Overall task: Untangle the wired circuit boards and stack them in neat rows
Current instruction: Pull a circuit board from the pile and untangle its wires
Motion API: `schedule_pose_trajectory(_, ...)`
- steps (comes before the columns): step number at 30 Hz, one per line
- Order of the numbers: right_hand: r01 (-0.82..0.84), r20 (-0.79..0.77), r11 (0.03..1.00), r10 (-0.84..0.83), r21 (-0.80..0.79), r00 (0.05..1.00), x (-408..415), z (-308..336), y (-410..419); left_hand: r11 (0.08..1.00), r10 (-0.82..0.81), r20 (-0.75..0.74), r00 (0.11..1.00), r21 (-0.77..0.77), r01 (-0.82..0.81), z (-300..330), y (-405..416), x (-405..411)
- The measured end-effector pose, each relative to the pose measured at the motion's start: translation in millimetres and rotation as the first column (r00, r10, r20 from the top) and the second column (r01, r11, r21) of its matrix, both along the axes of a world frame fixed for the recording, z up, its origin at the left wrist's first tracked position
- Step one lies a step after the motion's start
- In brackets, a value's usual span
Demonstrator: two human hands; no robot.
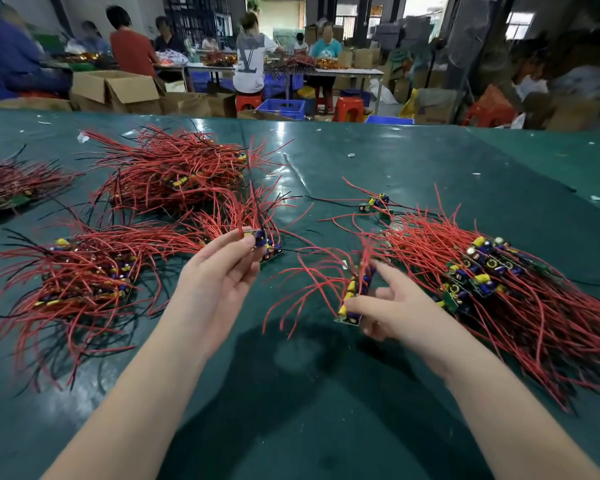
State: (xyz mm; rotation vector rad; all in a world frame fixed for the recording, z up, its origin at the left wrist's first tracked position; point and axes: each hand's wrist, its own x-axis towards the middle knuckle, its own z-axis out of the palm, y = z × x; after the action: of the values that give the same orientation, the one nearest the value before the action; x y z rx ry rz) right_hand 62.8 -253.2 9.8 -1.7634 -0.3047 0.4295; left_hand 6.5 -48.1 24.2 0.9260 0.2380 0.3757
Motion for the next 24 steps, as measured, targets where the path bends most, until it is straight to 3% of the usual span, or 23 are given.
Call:
schedule_pose_trajectory(2, -0.099, -0.022, 0.995, 0.099, -0.014, 0.995, -4.3, 1.0, 4.0, 1.000, -0.012, 0.023, 1.000, 0.024, 0.011, -0.3, -0.8, -0.7)
schedule_pose_trajectory(4, -0.133, 0.078, 0.963, 0.155, -0.235, 0.985, -9.5, -1.7, 7.9, 0.999, -0.010, 0.056, 0.998, 0.043, 0.008, -0.4, -3.4, -1.7)
schedule_pose_trajectory(6, 0.013, 0.331, 0.827, 0.210, -0.561, 0.920, -11.7, -5.4, 5.3, 0.995, -0.012, 0.102, 0.995, 0.102, 0.001, 0.5, -7.3, -2.9)
schedule_pose_trajectory(7, 0.133, 0.443, 0.770, 0.209, -0.625, 0.872, -11.6, -4.2, 2.6, 0.989, -0.016, 0.121, 0.993, 0.150, -0.003, 0.4, -9.9, -3.8)
schedule_pose_trajectory(9, 0.277, 0.558, 0.739, 0.159, -0.614, 0.814, -9.7, -1.2, -2.7, 0.974, -0.026, 0.132, 0.991, 0.228, -0.004, -1.9, -15.9, -5.1)
schedule_pose_trajectory(11, 0.313, 0.581, 0.737, 0.132, -0.600, 0.803, -7.3, -3.7, -6.7, 0.961, -0.039, 0.117, 0.992, 0.277, 0.005, -5.1, -21.1, -4.5)
schedule_pose_trajectory(16, 0.138, 0.458, 0.858, 0.123, -0.495, 0.880, -3.2, -14.9, 1.3, 0.938, -0.074, 0.099, 0.992, 0.344, 0.036, -9.9, -28.0, -3.8)
schedule_pose_trajectory(18, 0.078, 0.492, 0.885, 0.180, -0.459, 0.852, -7.5, -18.4, 6.9, 0.935, -0.078, 0.097, 0.992, 0.353, 0.039, -10.3, -28.5, -5.3)
schedule_pose_trajectory(21, 0.161, 0.600, 0.811, 0.266, -0.562, 0.755, -10.7, -22.1, 8.7, 0.922, -0.079, 0.088, 0.993, 0.385, 0.039, -12.0, -28.5, -5.9)
schedule_pose_trajectory(22, 0.215, 0.646, 0.815, 0.233, -0.537, 0.727, -10.5, -20.2, 8.9, 0.918, -0.075, 0.084, 0.994, 0.395, 0.036, -12.5, -28.8, -6.0)
schedule_pose_trajectory(24, 0.252, 0.709, 0.915, 0.051, -0.316, 0.703, -10.6, -13.0, 9.6, 0.885, -0.057, 0.077, 0.995, 0.465, 0.015, -13.2, -29.6, -5.9)
